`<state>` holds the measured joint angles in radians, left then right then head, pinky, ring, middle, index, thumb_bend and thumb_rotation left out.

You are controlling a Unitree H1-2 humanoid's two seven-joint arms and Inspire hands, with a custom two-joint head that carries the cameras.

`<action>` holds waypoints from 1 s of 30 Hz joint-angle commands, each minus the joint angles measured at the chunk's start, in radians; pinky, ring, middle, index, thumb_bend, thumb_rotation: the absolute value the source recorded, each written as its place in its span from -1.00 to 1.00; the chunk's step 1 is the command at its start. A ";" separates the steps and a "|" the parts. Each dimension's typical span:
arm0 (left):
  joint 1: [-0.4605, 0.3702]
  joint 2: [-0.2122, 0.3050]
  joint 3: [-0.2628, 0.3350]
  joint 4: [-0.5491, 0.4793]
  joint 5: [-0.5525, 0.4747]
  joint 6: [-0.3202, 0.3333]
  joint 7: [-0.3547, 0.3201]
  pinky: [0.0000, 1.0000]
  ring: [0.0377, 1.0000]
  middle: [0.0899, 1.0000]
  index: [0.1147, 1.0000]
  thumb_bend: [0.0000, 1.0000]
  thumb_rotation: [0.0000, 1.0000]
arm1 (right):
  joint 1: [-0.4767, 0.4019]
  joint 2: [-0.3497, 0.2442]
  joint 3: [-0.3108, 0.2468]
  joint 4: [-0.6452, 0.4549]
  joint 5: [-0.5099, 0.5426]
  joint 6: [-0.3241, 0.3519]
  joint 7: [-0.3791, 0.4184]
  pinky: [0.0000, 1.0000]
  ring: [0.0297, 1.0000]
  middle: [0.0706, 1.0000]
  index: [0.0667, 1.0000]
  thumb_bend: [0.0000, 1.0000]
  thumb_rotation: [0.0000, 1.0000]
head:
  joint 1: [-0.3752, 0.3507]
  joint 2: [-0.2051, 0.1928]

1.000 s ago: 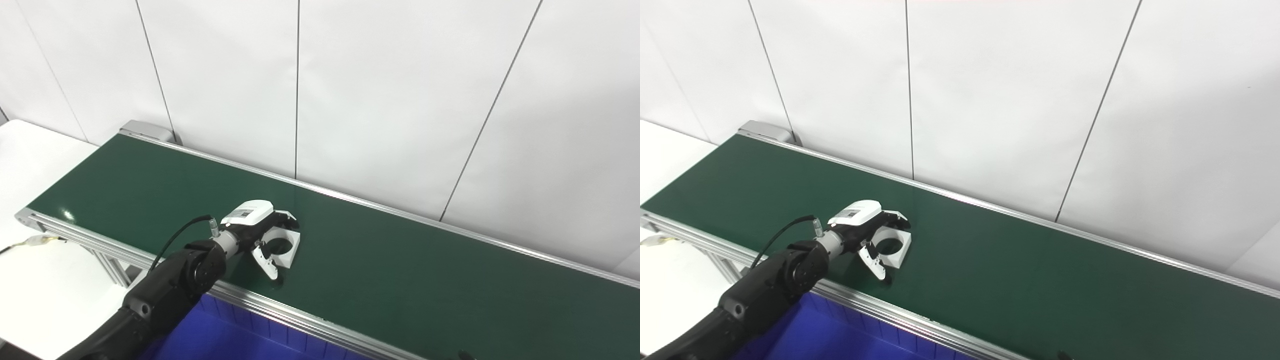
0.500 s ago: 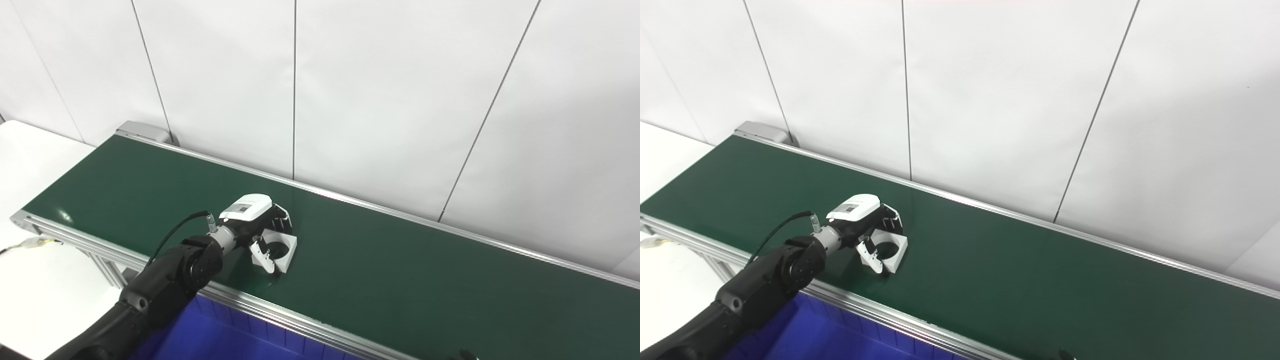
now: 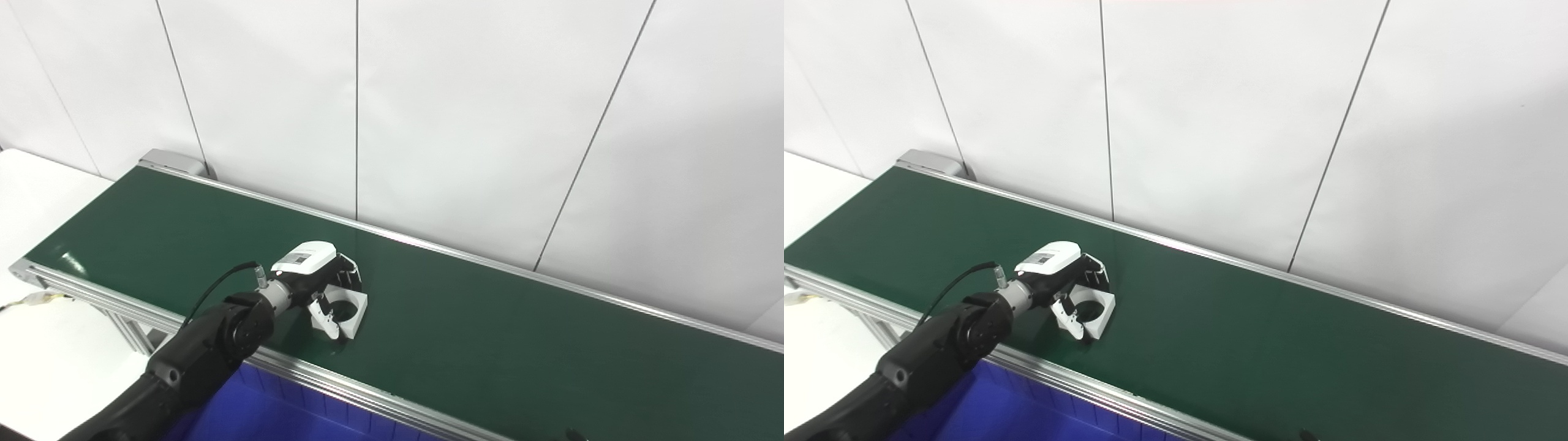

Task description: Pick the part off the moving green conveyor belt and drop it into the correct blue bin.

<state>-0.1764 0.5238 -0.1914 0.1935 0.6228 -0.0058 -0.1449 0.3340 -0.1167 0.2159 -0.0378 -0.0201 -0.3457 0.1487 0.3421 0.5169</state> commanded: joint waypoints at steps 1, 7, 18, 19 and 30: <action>0.000 0.034 0.024 -0.066 -0.019 0.001 -0.003 0.39 -0.01 -0.20 -0.09 0.04 -1.00 | -0.002 0.001 -0.002 -0.035 0.004 -0.047 0.007 0.41 0.57 0.66 0.81 0.49 0.91 | -0.001 0.001; 0.050 0.050 0.066 -0.250 -0.049 0.009 -0.054 0.39 0.06 -0.15 -0.13 0.04 -1.00 | -0.003 0.002 -0.001 -0.038 0.004 -0.037 0.007 0.40 0.57 0.66 0.82 0.50 0.89 | -0.004 0.005; 0.143 0.082 0.151 -0.542 -0.130 0.026 -0.147 0.39 0.14 -0.15 -0.13 0.04 -1.00 | -0.003 0.004 0.001 -0.040 0.002 -0.044 0.008 0.38 0.56 0.66 0.82 0.49 0.89 | -0.012 0.025; 0.152 0.087 0.156 -0.563 -0.133 0.027 -0.155 0.40 0.13 -0.16 -0.12 0.04 -1.00 | -0.003 0.004 0.001 -0.040 0.001 -0.043 0.008 0.38 0.56 0.66 0.82 0.49 0.88 | -0.012 0.025; 0.262 0.108 0.228 -0.727 -0.221 0.040 -0.227 0.21 -0.02 -0.21 -0.10 0.04 -1.00 | 0.002 -0.003 0.002 -0.053 0.004 -0.038 0.011 0.40 0.57 0.67 0.83 0.48 0.89 | -0.017 0.058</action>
<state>0.0813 0.6084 0.0122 -0.5006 0.4221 0.0332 -0.3771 0.3359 -0.1165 0.2189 -0.0478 -0.0249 -0.3456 0.1491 0.3267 0.5660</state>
